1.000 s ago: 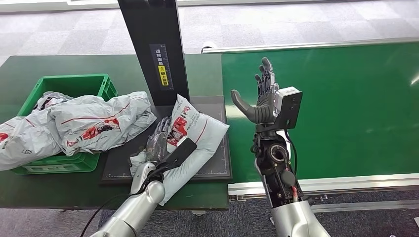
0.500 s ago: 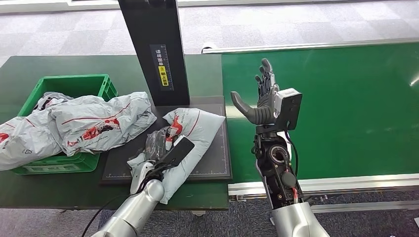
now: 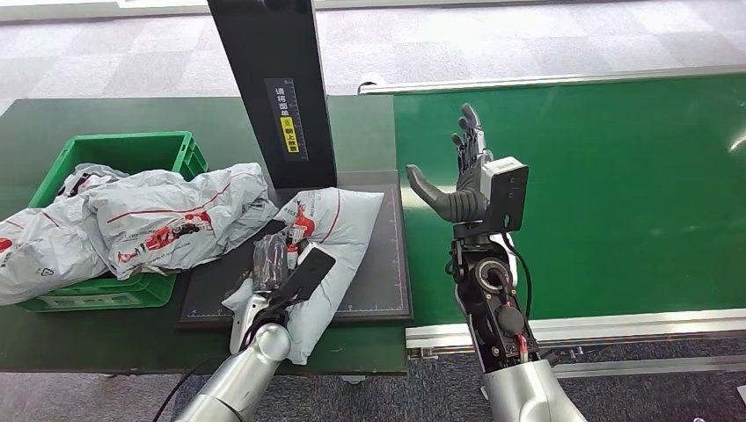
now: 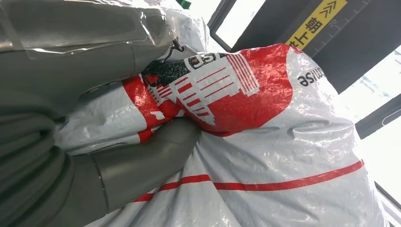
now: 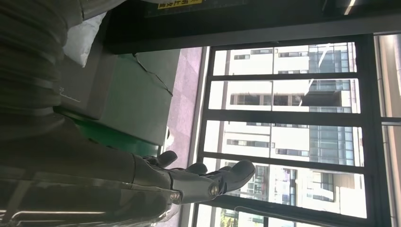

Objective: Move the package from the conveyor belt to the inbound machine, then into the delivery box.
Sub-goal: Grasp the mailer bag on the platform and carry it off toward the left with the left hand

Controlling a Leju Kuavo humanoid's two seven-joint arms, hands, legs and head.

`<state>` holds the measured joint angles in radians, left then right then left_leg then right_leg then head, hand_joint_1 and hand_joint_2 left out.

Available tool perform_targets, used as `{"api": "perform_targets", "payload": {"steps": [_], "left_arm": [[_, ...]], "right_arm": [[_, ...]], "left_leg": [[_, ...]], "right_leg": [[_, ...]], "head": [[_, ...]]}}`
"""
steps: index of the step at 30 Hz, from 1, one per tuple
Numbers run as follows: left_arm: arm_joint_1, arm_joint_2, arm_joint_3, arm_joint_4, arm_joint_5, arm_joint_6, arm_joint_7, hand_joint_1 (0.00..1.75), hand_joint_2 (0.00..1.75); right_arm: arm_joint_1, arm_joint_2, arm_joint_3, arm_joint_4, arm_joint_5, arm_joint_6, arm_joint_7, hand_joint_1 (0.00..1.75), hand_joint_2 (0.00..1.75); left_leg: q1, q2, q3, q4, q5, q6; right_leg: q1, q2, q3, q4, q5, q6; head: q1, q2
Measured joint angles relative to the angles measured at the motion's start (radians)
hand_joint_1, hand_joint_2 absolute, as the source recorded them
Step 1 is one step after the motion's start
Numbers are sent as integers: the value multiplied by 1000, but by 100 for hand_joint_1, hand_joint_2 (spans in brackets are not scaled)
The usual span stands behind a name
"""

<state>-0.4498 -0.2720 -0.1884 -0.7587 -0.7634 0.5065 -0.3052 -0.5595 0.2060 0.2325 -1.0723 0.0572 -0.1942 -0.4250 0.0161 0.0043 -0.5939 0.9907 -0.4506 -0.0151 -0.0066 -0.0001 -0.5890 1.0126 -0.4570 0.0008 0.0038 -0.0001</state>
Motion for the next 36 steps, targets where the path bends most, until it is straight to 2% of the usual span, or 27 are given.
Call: {"api": "perform_targets", "payload": {"steps": [3,6,9,11,14,18,24,29,33,35,36], "left_arm": [[6,0,1,-8,23,12,-24,175,175],[31,0,3,-47,109,52,-112,175,175],[67,0,5,-141,191,107,-200,175,175],[88,0,13,-229,186,142,-244,175,175],[100,-7,65,-372,62,155,-308,175,175],[80,-35,219,-537,-207,155,-378,175,175],[31,-42,399,-656,-304,155,-389,175,175],[2,-39,466,-701,-354,155,-389,175,175],[-54,-32,537,-716,-515,155,-384,175,175],[-100,-15,576,-712,-617,155,-340,175,175],[-125,1,589,-703,-668,155,-282,175,175]], "right_arm": [[0,0,0,0,-1,0,0,0,175],[0,0,1,0,4,-1,1,0,175],[-4,0,1,4,8,0,4,0,175],[-8,0,1,11,5,7,2,0,175],[-18,0,1,29,0,23,-8,0,175],[-35,0,6,61,-4,31,-21,0,175],[-43,-5,10,90,-20,28,-33,0,175],[-45,-13,16,104,-32,25,-34,0,175],[-47,-19,23,113,-46,25,-36,0,175],[-47,-22,30,116,-53,25,-37,0,175],[-46,-23,34,117,-56,25,-37,0,175]], "left_leg": [[0,0,0,0,0,0],[0,0,-2,0,0,0],[0,0,-4,0,0,0],[0,0,-5,0,0,0],[0,0,-6,0,0,0],[0,1,-6,0,0,0],[0,0,-6,0,0,0],[0,0,-6,0,0,0],[0,0,-6,0,0,0],[0,0,-6,0,1,0],[0,0,-6,0,1,0]], "right_leg": [[0,0,0,0,0,0],[0,0,-2,0,0,0],[0,0,-3,0,0,0],[0,0,-4,0,0,0],[0,0,-5,0,0,0],[0,0,-6,0,0,0],[0,0,-6,0,0,0],[0,0,-6,0,0,0],[0,0,-6,0,0,0],[0,0,-6,0,0,0],[0,0,-6,0,0,0]], "head": [[0,0],[0,0],[0,0],[0,0],[0,0],[0,0],[0,0],[0,0],[0,0],[0,0],[0,0]]}}
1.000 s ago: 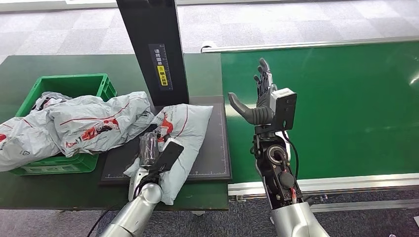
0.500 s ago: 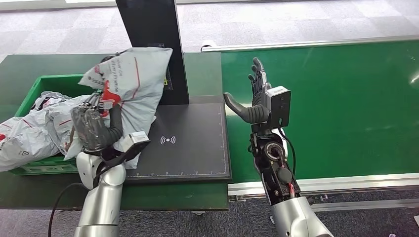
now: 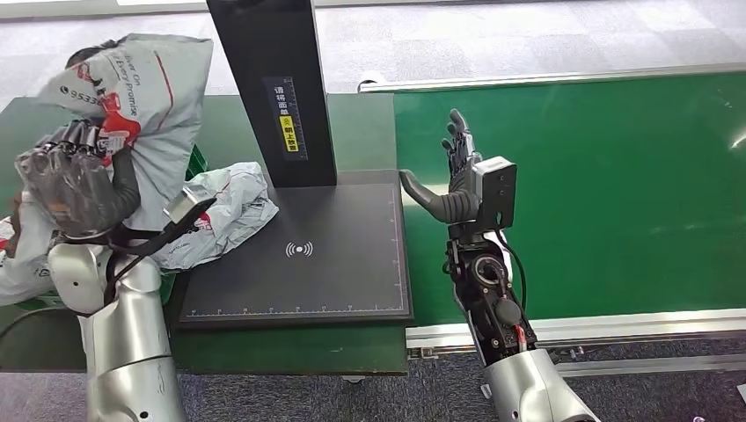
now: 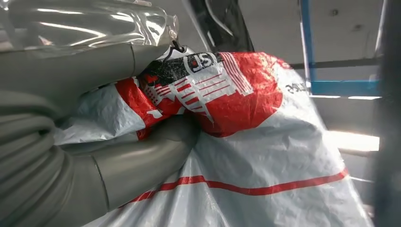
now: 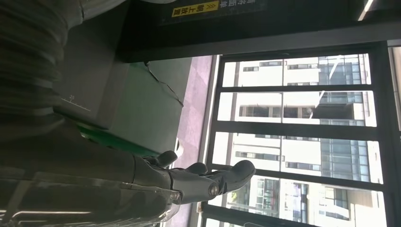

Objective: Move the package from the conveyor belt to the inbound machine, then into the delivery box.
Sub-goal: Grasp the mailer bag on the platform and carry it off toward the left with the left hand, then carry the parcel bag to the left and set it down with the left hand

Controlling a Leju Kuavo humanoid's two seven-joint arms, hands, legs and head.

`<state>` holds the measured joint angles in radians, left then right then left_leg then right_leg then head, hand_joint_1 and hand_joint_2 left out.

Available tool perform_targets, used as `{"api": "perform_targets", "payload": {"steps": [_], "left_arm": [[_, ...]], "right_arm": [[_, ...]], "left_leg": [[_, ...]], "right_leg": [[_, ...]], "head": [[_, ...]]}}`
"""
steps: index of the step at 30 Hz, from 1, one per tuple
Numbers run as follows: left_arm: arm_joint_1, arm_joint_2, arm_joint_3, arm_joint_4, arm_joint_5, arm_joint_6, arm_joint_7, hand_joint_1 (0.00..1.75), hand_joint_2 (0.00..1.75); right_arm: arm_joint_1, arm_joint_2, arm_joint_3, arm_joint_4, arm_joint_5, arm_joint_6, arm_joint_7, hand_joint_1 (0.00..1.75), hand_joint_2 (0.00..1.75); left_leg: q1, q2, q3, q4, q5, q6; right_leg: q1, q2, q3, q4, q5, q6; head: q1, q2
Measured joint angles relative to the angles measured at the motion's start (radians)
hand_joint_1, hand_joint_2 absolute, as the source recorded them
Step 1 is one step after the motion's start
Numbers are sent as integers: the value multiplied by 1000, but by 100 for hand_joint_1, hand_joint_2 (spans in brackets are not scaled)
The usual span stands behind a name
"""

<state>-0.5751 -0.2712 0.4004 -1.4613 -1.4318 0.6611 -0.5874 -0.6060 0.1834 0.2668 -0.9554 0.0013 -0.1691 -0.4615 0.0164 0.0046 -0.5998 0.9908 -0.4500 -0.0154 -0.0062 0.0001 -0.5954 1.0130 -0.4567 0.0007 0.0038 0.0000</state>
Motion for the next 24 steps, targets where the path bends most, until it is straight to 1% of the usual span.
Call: {"api": "perform_targets", "payload": {"steps": [3,7,8,11,12,14,16,18,22,24], "left_arm": [[-65,75,-3,52,-101,0,231,175,175],[-112,170,-46,124,-115,0,423,175,175],[-125,200,-75,158,-115,0,503,175,175],[-200,304,-218,341,-116,0,810,175,175],[-233,337,-270,421,-116,-3,893,175,175],[-298,396,-371,575,-116,-33,1004,175,175],[-353,441,-458,707,-116,-120,1071,175,175],[-393,467,-526,811,-116,-247,1102,175,175],[-434,485,-641,962,-116,-535,1131,175,175],[-443,486,-682,1006,-116,-612,1143,175,175]], "right_arm": [[0,-3,10,1,-8,0,1,0,175],[0,-8,17,1,-12,-1,4,0,175],[0,-8,19,1,-12,-2,5,0,175],[0,-10,22,0,-12,-7,10,0,175],[1,-10,23,0,-11,-7,12,0,175],[2,-11,23,0,-8,-4,18,0,175],[6,-11,23,-1,2,-1,23,0,175],[11,-11,23,-1,14,3,25,0,175],[15,-10,23,-1,36,15,27,0,175],[16,-10,23,-1,43,22,27,0,175]], "left_leg": [[0,1,0,0,0,0],[1,1,0,0,0,0],[1,1,0,0,0,0],[1,1,0,0,1,0],[1,1,0,0,1,0],[1,3,0,0,1,0],[1,4,0,0,1,0],[1,5,0,0,1,0],[1,5,0,0,1,0],[1,5,-1,0,0,0]], "right_leg": [[1,1,0,1,0,0],[1,1,-1,1,0,-1],[1,1,-2,1,0,-1],[1,0,-2,1,0,-1],[1,1,-1,1,0,-1],[1,2,-1,1,1,-1],[1,3,-2,1,1,-1],[1,4,-2,1,1,-1],[1,4,-2,1,1,-1],[1,4,-2,1,1,-1]], "head": [[0,0],[0,0],[0,0],[0,0],[0,0],[0,0],[0,0],[0,0],[0,0],[0,0]]}}
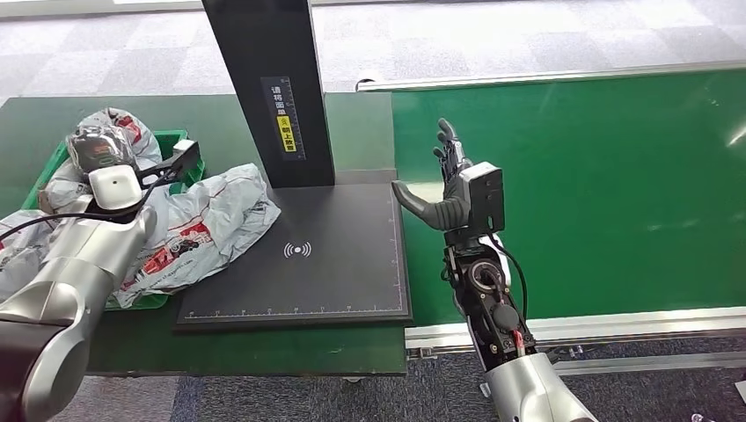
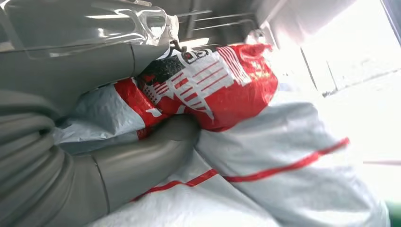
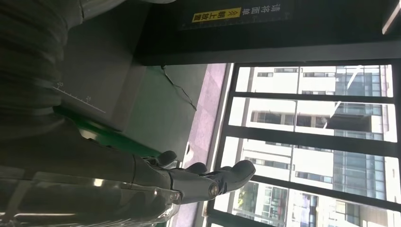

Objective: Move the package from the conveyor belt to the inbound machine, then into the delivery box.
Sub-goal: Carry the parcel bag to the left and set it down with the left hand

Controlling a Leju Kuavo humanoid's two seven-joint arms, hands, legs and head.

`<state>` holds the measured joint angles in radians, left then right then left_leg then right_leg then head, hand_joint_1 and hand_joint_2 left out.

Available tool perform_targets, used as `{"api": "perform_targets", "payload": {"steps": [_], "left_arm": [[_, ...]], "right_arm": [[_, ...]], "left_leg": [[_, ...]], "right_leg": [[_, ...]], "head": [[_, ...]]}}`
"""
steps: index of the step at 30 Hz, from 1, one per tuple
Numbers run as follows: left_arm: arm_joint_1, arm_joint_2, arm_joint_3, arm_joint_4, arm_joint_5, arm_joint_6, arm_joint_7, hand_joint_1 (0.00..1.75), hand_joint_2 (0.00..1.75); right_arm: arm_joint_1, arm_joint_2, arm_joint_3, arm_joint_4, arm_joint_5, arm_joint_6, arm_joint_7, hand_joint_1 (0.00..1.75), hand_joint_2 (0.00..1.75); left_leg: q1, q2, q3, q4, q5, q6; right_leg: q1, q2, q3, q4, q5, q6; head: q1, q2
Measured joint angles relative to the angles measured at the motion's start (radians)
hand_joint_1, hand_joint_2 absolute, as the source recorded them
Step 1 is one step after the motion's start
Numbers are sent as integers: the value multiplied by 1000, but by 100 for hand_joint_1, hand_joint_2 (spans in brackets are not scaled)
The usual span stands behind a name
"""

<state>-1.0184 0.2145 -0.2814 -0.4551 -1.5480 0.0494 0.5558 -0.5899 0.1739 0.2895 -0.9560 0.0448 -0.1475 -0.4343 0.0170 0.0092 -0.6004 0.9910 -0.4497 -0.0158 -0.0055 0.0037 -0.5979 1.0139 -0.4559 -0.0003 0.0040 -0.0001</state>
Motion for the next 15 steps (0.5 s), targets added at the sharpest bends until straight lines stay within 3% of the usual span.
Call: {"api": "perform_targets", "payload": {"steps": [5,7,11,12,15], "left_arm": [[-23,3,-57,64,0,-36,8,169,175],[-31,4,-70,79,0,-71,8,158,175],[-44,3,-102,107,0,-212,13,10,175],[-45,3,-110,112,0,-230,16,0,175],[-43,3,-131,120,0,-190,33,0,175]], "right_arm": [[1,2,0,0,4,5,0,0,175],[2,2,0,0,8,6,0,0,175],[2,8,-1,1,23,9,0,0,175],[2,10,-1,1,26,12,-1,0,175],[2,12,-1,2,34,21,-2,0,175]], "left_leg": [[0,0,0,0,0,0],[0,0,0,0,0,0],[0,0,1,0,0,0],[0,0,1,0,0,0],[0,-1,0,0,0,0]], "right_leg": [[0,0,0,0,0,0],[0,0,0,0,0,0],[0,0,1,0,0,0],[0,0,1,0,0,0],[0,0,1,0,0,0]], "head": [[0,0],[0,0],[0,0],[0,0],[0,0]]}}
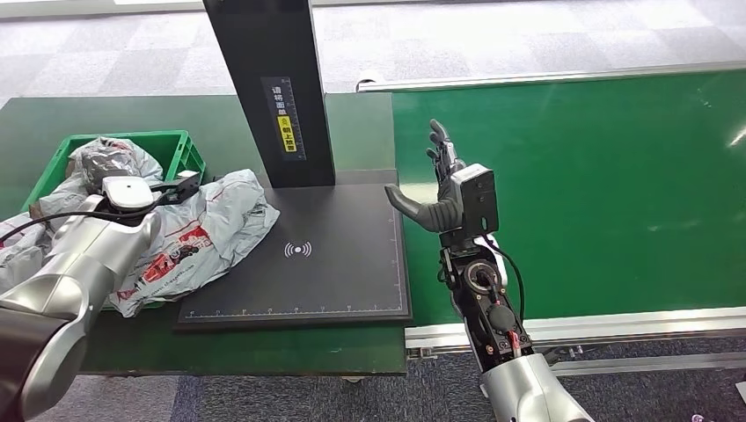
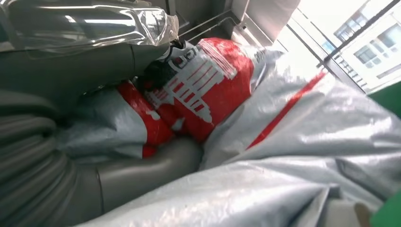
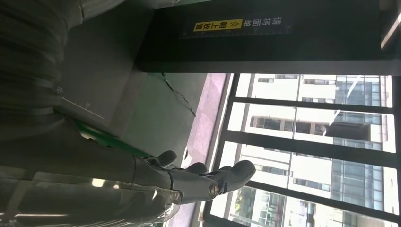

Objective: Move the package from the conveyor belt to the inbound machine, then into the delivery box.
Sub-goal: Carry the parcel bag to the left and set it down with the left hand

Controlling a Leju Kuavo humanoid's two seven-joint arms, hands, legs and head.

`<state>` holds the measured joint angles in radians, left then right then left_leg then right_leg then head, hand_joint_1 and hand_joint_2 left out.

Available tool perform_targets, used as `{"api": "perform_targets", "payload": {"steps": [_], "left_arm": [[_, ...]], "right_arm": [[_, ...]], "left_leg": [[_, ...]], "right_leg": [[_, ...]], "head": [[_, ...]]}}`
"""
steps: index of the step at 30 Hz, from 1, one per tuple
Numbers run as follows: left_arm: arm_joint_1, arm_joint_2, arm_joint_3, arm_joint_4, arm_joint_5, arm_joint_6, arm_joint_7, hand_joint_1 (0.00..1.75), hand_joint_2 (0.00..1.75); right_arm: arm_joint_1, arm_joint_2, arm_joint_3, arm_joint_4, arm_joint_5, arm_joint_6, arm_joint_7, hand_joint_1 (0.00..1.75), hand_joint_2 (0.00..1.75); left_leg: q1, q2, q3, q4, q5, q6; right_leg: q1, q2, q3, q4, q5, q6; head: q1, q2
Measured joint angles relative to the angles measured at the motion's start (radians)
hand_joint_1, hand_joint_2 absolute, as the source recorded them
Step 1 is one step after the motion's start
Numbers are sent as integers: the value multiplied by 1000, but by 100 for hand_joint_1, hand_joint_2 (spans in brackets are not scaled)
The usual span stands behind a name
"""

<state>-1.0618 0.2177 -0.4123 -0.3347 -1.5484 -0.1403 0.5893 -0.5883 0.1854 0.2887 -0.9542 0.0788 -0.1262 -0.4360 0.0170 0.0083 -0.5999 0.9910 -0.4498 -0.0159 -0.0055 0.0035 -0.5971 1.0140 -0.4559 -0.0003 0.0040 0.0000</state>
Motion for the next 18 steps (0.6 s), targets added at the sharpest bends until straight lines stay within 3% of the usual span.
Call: {"api": "perform_targets", "payload": {"steps": [1,5,8,11,13,18], "left_arm": [[2,0,-6,2,0,53,9,0,175],[14,4,-18,4,0,385,25,0,0],[20,7,-23,4,0,605,3,0,0],[25,13,-56,-3,0,753,-12,0,0],[32,23,-91,-25,0,796,-16,0,0],[85,65,-145,-186,0,802,-27,0,0]], "right_arm": [[0,0,0,0,1,2,0,0,175],[5,-1,0,-9,3,3,11,0,175],[11,-3,0,-24,2,1,21,0,175],[16,-4,0,-32,1,-2,23,0,175],[17,-4,0,-33,-1,-4,22,0,175],[18,-4,1,-32,-5,-12,14,0,175]], "left_leg": [[0,0,0,0,0,0],[0,-1,0,0,0,0],[0,-1,0,0,0,0],[0,-1,0,0,0,0],[0,-1,0,0,0,0],[0,-1,0,0,0,0]], "right_leg": [[0,0,0,0,0,0],[0,0,0,0,0,0],[0,0,0,0,0,0],[0,0,0,0,0,0],[0,0,0,0,0,0],[0,0,0,0,0,0]], "head": [[0,0],[0,0],[0,0],[0,0],[0,0],[0,0]]}}
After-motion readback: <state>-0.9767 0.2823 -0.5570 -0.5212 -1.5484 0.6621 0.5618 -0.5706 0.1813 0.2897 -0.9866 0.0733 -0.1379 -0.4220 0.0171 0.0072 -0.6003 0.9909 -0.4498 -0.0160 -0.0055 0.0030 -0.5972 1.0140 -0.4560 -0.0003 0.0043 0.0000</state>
